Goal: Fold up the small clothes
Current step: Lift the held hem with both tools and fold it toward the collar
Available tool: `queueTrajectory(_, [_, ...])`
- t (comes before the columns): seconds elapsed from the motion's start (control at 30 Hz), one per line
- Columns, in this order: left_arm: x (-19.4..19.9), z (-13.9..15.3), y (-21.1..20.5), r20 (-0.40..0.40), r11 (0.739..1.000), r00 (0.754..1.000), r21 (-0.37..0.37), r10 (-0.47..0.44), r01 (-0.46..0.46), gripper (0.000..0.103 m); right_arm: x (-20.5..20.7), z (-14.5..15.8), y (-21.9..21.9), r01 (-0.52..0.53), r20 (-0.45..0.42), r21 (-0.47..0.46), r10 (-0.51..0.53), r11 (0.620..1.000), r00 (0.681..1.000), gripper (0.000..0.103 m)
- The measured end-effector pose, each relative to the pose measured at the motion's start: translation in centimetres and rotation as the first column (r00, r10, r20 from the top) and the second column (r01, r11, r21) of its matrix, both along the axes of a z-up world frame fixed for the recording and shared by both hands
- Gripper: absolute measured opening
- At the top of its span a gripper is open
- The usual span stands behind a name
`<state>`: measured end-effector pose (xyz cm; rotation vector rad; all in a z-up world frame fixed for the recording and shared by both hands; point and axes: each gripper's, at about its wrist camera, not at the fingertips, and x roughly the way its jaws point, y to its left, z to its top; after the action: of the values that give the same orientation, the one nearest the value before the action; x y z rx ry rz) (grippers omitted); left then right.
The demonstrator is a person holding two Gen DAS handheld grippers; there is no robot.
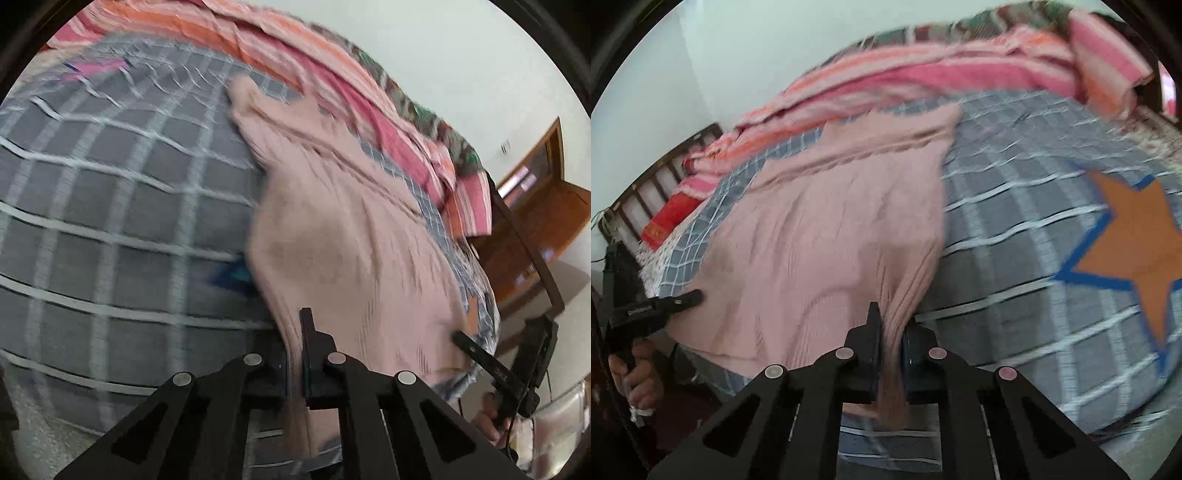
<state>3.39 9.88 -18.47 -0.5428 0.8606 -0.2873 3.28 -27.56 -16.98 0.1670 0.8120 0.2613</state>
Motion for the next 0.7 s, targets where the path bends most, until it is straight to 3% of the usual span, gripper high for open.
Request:
queueTrajectory(0.1, [-0.3,-0.2,1.2,-0.023,1.000,1.000,-0.011,-0.007,0.007,0.007,-0.1,-0.4,-1.3,0.011,-0.025,0.023,-0.011,1.000,1.000,0.009])
queueTrajectory(0.3, [-0.7,-1.3,-0.2,-0.069,0.997,0.995,-0.012,-0.074,0.073,0.009,0.1,-1.4,-0.2,-0.017,-0.053,0.029,0.018,0.999,0.998,0.015])
queueTrajectory(0.4, [-1.6,-1.1,-0.7,-0.042,0.996,0.995,0.016,-0.090,0.090,0.021,-0.1,-1.2,0.0,0.002,-0.035,0.001,-0.001,1.000,0.999,0.030])
queueTrajectory(0.7, [-2.2,-1.0,-1.6,-0.007,0.997,0.998,0.042,-0.068,0.068,0.021,-0.4,-1.3,0.4,0.028,-0.011,-0.024,-0.029,0.999,1.000,0.031])
